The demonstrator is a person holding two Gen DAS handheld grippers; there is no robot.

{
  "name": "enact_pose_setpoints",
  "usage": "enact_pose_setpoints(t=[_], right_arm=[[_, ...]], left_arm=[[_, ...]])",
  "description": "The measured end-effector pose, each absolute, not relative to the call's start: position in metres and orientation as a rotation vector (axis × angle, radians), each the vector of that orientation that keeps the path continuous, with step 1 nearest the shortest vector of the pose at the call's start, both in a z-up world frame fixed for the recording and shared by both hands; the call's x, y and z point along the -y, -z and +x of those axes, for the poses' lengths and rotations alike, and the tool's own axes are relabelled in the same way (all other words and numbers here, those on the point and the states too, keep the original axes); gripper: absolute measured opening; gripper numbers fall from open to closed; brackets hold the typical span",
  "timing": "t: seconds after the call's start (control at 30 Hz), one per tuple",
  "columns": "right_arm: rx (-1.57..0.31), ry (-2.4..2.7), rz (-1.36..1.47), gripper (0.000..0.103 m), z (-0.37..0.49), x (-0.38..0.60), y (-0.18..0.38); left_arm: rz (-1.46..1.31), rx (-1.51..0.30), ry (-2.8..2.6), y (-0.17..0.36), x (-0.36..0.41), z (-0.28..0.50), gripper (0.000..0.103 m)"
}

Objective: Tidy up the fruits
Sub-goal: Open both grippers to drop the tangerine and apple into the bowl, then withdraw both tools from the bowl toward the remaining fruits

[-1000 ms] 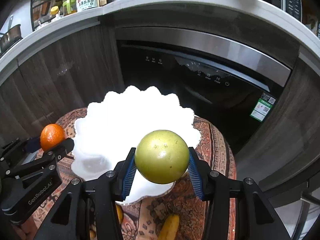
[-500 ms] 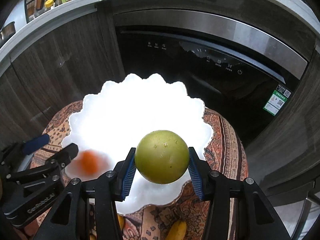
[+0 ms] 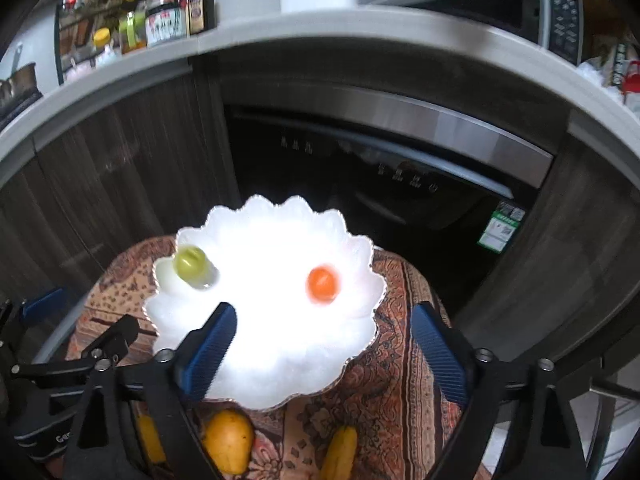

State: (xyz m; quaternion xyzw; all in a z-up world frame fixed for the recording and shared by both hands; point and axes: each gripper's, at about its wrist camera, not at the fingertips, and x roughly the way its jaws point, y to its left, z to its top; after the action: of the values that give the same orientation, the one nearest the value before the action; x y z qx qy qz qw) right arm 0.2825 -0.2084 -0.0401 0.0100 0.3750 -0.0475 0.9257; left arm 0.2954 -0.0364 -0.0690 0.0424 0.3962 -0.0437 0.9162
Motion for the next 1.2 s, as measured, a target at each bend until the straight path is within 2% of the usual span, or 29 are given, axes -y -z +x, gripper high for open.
enact_pose_setpoints(t=[0.6,1.2], right_arm=[[-0.757,0.096,0.016,0.093,0.213,0.197,0.026],[-0.782,0.084,-0.013,0.093,0.154,0.186,0.053]], left_arm=[[0.072,-0.773,0.026,0.052,0.011,0.214,0.1],[0.069,-0.798,0.043,0.082,0.005,0.159,0.103]])
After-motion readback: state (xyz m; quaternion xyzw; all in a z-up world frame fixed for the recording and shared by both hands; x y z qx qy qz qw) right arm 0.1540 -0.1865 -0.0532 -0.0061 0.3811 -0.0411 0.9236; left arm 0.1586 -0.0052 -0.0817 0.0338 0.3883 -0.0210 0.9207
